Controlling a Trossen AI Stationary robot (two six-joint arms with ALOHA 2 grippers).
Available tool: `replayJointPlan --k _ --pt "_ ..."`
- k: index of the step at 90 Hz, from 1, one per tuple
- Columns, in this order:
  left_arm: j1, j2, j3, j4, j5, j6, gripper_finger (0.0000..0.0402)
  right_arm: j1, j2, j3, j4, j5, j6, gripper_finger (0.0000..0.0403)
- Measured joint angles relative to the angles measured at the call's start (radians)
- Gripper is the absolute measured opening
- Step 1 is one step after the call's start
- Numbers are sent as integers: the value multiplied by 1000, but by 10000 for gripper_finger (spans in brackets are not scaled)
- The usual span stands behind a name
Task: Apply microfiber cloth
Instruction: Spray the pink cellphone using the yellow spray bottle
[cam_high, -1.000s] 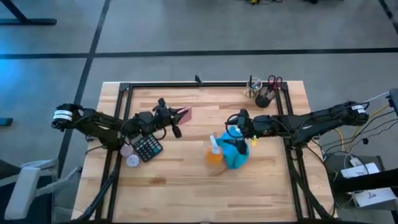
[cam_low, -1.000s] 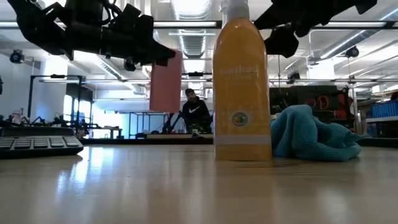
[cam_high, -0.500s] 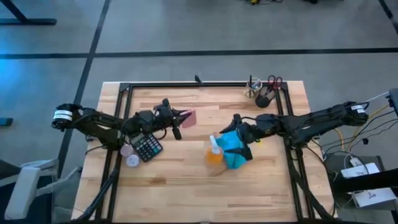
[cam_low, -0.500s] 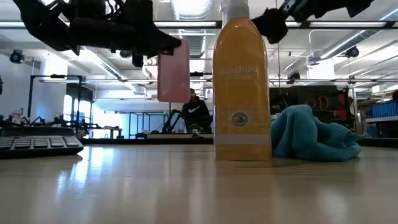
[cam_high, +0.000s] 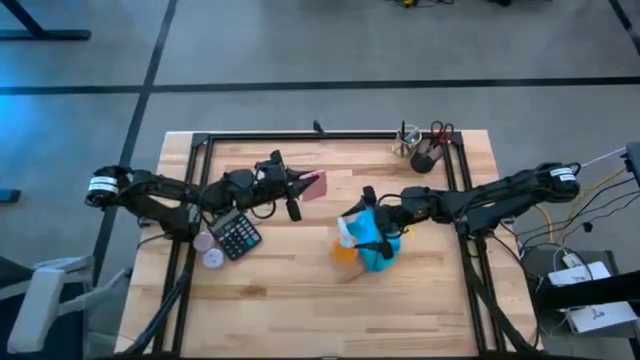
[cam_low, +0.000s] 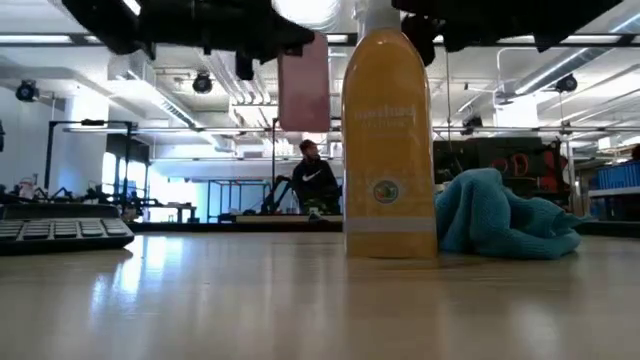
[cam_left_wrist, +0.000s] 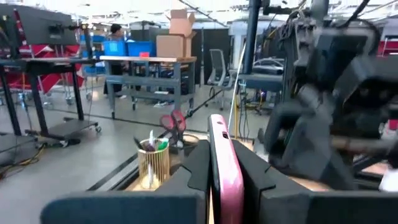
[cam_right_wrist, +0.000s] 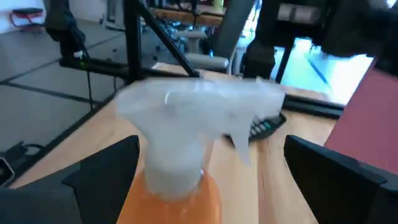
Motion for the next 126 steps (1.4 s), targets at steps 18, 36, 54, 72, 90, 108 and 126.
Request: replayJointPlan --k 18,36,54,72,90,108,126 --pt "1 43 92 -50 80 51 16 0 52 4 55 -6 17 380" --pt "0 51 154 -87 98 48 16 0 81 10 106 -29 25 380" --pt "0 50 156 -61 97 49 16 -2 96 17 101 -21 25 380" --pt "0 44 156 -44 95 56 17 -2 95 26 103 -21 23 380" --pt "-9 41 156 -41 94 56 17 -2 97 26 103 -30 22 380" --pt "-21 30 156 -46 46 22 17 0 98 26 103 -78 24 380" --pt "-38 11 156 -71 -16 32 17 0 99 26 103 -82 24 380"
